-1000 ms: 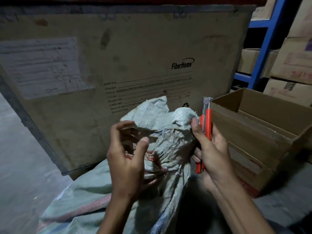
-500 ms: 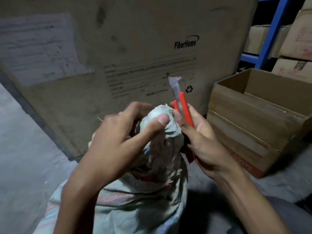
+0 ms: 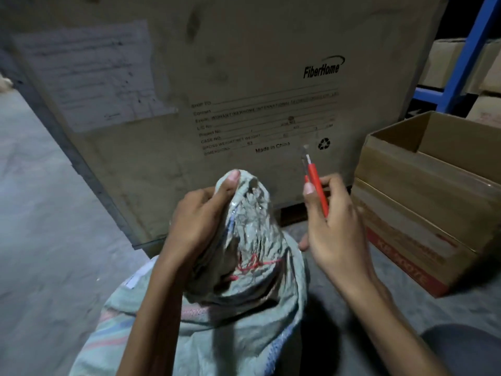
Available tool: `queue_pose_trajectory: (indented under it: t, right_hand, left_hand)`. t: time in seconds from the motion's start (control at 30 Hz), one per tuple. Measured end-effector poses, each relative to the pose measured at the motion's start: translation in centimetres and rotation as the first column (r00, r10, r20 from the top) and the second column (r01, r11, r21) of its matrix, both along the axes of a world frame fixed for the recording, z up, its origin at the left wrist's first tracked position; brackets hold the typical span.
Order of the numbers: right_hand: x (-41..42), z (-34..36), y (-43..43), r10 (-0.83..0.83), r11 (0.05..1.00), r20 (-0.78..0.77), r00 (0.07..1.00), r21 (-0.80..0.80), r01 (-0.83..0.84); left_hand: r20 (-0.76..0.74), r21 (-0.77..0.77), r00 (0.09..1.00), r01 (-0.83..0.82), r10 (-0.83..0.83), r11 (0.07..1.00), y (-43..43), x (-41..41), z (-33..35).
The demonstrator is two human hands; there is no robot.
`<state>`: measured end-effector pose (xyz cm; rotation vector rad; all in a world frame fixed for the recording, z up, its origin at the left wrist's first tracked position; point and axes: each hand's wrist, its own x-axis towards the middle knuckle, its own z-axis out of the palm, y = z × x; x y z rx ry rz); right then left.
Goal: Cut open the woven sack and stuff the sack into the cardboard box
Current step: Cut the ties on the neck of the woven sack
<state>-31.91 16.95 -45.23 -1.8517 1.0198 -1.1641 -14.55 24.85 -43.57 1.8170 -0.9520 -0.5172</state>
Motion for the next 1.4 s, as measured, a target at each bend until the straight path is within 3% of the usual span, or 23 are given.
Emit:
queue_pose_trajectory:
  t: [0.1,0.17,0.3,0.53,0.77,1.0,1.4]
  right_hand:
    - [-1.0,0.8,0.3,0.055,0.998,0.071,0.996,-0.017,-0.054]
    - [-0.9,1.2,1.6,0.159,0.987,0.06,0.985,-0.045,-0.156]
    - [0.4,1.4,4.7,0.294,0.952,-0.027,0.955,-0.077,-0.296]
    - [1.5,0.5,5.9,0.269,0.949,-0.216,0.939,-0.108,-0.296]
    - [1.5,0.9,6.4,0.192,0.956,-0.257,0.947,-0.168,-0.239]
    - [1.4,0.8,6.5,0.149,0.941,-0.29,0.945,-0.253,-0.226]
    - [1.3,0.8,6.4,0.167,0.957,-0.342,0.925,-0.171,-0.236]
  left_hand:
    - [-0.188,-0.083,0.948,-0.277,0.258,0.957,0.5,2.0,0.0]
    - [-0.204,-0.081,0.922,-0.352,0.33,0.933,0.7,2.6,0.2]
    - [-0.16,-0.083,0.935,-0.333,0.318,0.939,0.3,2.3,0.0]
    - [0.006,-0.216,0.932,-0.351,0.361,0.911,0.0,0.8,-0.7]
    - [0.032,-0.361,0.918,-0.358,0.394,0.861,-0.4,-0.2,-0.6]
    - [-0.005,-0.331,0.916,-0.381,0.402,0.863,-0.7,0.4,-1.1]
    - [0.131,-0.405,0.904,-0.325,0.406,0.855,-0.3,-0.2,-0.6]
